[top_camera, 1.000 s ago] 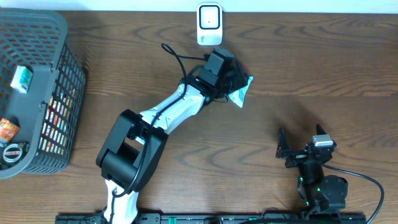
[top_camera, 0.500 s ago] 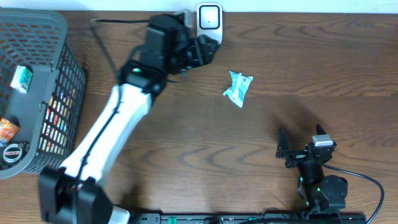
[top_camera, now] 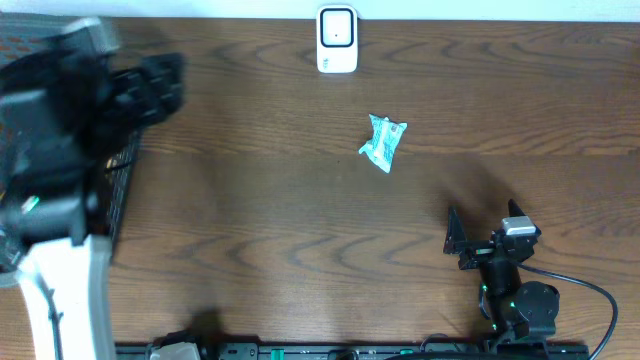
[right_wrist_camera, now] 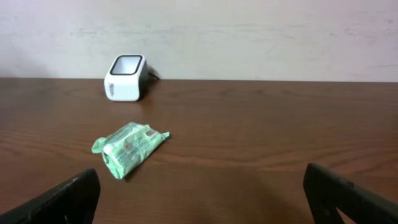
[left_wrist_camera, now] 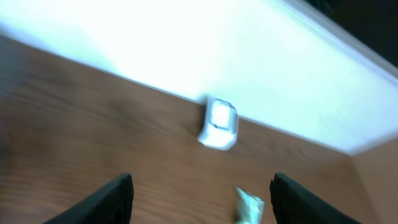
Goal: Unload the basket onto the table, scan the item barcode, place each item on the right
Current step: 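Move the left gripper back over the basket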
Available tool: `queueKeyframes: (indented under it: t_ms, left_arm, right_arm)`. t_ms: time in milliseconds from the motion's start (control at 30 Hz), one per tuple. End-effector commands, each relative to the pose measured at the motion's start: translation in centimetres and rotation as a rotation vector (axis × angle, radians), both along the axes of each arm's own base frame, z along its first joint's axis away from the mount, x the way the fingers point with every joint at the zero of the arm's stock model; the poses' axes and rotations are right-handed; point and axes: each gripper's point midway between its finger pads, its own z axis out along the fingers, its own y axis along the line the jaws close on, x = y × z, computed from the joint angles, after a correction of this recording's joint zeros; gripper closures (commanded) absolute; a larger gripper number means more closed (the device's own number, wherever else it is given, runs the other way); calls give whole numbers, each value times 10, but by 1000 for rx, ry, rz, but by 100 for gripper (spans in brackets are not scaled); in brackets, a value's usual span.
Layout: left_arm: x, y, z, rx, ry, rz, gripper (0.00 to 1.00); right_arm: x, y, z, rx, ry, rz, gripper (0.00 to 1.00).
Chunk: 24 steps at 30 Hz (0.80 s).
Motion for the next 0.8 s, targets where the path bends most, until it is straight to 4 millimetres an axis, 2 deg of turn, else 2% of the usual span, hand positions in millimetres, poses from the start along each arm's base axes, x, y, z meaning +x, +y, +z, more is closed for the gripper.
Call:
queueKeyframes:
  t_ms: [0, 67, 167, 267, 333, 467, 667, 767]
  left_arm:
    - [-24, 69, 7, 133, -8, 209, 24]
    - [-42, 115, -4, 182, 63, 400, 18]
    - [-72, 170, -25, 232, 191, 634, 11]
    - [-99, 207, -41, 257, 295, 787, 10]
    - [-106, 221, -48, 230, 320, 824, 10]
    - [-105, 237, -61, 170, 336, 821, 10]
    - [-96, 257, -100, 103, 438, 801, 10]
    - [-94, 263, -121, 142, 506, 741, 10]
  right_arm:
    - [0, 1, -1, -15, 1, 1, 1]
    - [0, 1, -1, -15, 1, 1, 1]
    - [0, 1, -1, -15, 1, 1, 1]
    - [0, 1, -1, -15, 1, 1, 1]
    - [0, 1, -1, -15, 1, 1, 1]
    - [0, 1, -1, -15, 1, 1, 1]
    - [0, 1, -1, -15, 1, 1, 1]
    - [0, 1, -1, -15, 1, 1, 1]
